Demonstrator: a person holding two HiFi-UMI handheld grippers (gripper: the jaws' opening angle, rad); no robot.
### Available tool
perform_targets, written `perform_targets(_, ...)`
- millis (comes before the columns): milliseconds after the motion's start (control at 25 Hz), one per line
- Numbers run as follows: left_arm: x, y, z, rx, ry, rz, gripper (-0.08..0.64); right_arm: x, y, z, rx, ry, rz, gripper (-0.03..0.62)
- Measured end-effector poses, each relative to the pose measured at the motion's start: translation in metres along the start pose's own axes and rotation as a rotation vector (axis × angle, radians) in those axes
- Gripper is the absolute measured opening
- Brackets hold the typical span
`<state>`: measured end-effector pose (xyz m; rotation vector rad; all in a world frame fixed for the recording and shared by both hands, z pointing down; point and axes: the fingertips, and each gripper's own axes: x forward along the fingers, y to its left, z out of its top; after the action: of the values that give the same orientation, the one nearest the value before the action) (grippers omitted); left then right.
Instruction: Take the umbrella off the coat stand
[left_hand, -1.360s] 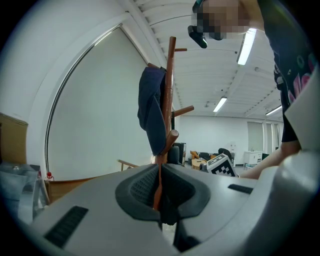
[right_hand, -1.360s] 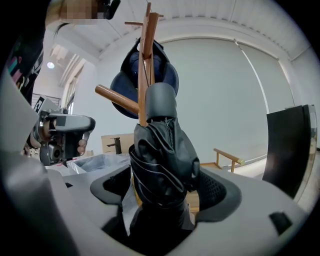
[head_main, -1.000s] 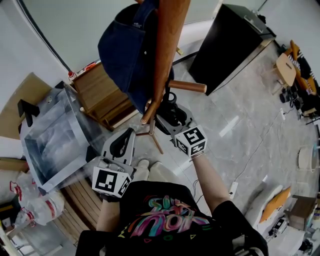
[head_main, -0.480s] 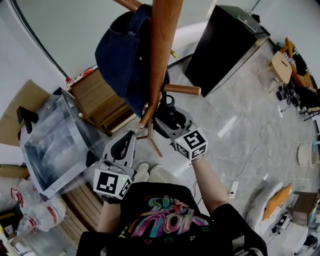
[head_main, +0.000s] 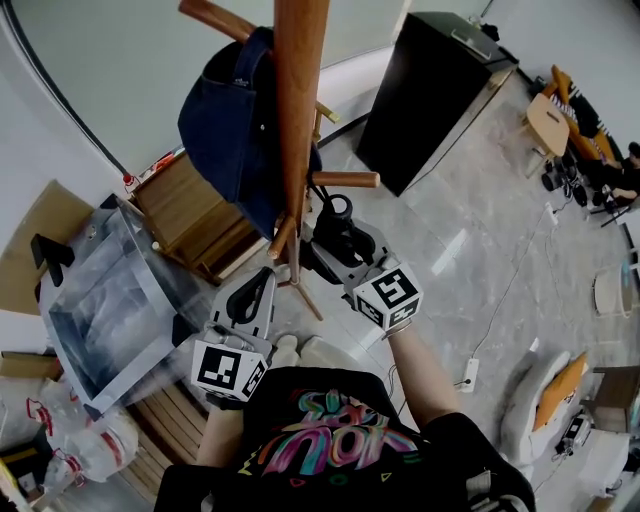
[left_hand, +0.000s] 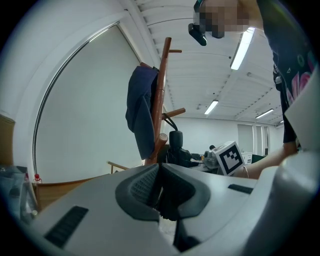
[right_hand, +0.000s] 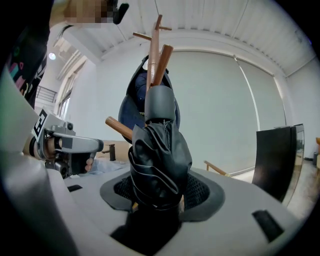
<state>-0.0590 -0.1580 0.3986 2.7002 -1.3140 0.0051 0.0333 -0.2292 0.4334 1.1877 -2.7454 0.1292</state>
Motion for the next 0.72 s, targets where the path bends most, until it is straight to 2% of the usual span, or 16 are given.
perform_targets(440, 0.013, -0.026, 0.005, 0.020, -0.006, -0.101, 0.034, -0.039, -0.011, 0.045, 0.038, -0.117, -0.090, 0.245)
perform_targets(720, 0.028, -0.049, 0.003, 0.026, 0.002, -0.196, 0.034, -0.078, -0.025, 0.056, 0.036, -0.157, -0.182, 0.245)
